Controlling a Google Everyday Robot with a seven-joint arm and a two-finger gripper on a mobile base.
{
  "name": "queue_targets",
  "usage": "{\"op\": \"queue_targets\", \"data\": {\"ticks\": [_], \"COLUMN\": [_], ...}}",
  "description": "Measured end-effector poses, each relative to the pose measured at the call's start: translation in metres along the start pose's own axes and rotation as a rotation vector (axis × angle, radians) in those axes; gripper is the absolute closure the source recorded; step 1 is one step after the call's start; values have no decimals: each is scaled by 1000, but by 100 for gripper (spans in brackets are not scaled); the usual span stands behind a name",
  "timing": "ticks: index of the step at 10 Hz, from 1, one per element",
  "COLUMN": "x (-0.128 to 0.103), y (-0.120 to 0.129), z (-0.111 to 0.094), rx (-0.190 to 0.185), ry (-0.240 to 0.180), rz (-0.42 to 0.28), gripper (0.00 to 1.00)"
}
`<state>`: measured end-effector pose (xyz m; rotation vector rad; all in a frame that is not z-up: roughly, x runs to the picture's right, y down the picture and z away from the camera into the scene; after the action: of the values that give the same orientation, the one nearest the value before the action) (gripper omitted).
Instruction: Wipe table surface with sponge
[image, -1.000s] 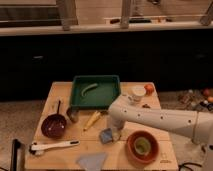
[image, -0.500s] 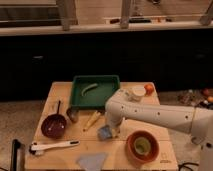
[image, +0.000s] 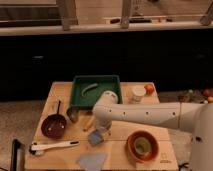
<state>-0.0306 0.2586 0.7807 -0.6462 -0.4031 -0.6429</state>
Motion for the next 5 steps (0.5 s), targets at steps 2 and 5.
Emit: {"op": "queue_targets", "data": {"ticks": [2,5], "x": [-7,14], "y": [16,47], "z": [12,9], "rx": [-19,-23], "ry": [-19,-14], "rz": [-5,53], "gripper": [100,100]}}
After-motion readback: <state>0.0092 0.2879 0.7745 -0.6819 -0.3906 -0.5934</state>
